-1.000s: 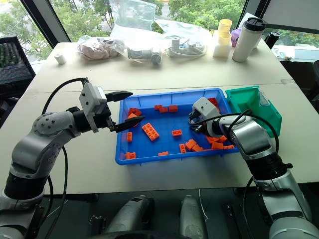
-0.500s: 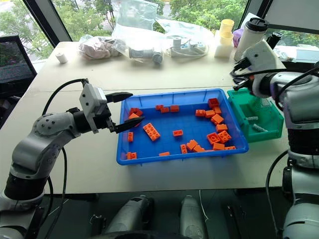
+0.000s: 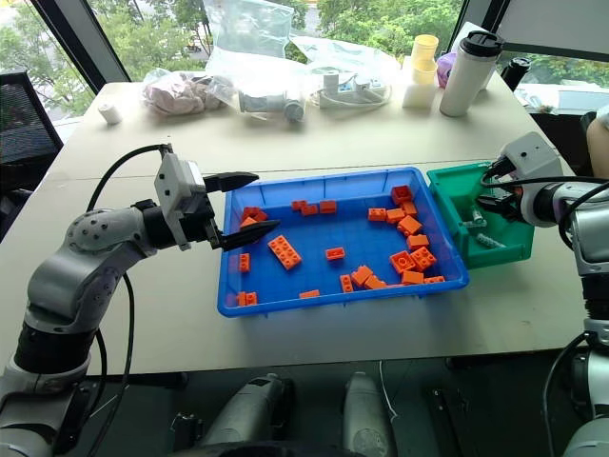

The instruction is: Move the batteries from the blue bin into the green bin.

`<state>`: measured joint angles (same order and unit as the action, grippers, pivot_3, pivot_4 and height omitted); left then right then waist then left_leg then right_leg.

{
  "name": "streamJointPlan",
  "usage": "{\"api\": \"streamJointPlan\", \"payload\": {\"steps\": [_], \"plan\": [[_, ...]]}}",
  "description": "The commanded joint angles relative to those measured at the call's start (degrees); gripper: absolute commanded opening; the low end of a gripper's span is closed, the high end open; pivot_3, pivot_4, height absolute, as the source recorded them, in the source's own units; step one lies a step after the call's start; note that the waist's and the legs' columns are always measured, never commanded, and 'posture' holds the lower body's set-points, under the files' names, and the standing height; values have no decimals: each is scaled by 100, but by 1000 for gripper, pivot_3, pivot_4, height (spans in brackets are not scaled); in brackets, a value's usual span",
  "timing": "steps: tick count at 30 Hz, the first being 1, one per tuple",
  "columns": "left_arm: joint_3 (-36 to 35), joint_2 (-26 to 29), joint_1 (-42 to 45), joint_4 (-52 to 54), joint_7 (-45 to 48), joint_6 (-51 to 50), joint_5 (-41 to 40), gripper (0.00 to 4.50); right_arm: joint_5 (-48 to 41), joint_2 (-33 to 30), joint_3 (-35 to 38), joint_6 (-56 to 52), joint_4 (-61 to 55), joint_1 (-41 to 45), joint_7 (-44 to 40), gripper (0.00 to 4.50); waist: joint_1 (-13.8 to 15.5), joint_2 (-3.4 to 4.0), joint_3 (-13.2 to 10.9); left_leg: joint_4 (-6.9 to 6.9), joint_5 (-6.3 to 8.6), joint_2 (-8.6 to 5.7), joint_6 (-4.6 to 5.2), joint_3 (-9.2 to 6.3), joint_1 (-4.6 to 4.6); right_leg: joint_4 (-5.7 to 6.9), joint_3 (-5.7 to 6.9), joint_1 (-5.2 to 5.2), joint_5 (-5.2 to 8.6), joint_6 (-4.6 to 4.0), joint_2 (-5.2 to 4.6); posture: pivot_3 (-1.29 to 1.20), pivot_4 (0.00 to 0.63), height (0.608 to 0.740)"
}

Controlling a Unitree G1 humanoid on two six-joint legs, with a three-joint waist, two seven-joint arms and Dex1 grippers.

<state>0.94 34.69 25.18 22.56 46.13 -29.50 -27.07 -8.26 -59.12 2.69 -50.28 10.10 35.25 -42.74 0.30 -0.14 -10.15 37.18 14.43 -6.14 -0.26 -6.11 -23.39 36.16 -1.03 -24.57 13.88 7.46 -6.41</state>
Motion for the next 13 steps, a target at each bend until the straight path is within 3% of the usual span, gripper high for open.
{"api": "streamJointPlan", "payload": {"steps": [1,7,13], "plan": [[-143,44,75,111,55,51,-107,4500,-34,-85,172,61,-328,71,-38,4471,8,0,0,0,0,0,0,0,0,0,0,0,0,0,0,0,150,740],[-178,117,21,165,79,12,-132,4500,-396,-94,343,144,-834,220,-392,4471,17,0,0,1,0,0,0,0,0,0,0,0,0,0,0,0,150,740],[-287,264,-23,219,128,-117,-279,4500,-1154,-217,362,207,-2261,-301,-1343,4471,26,0,0,1,6,1,9,-3,0,-1,1,1,0,0,0,0,150,740]]}}
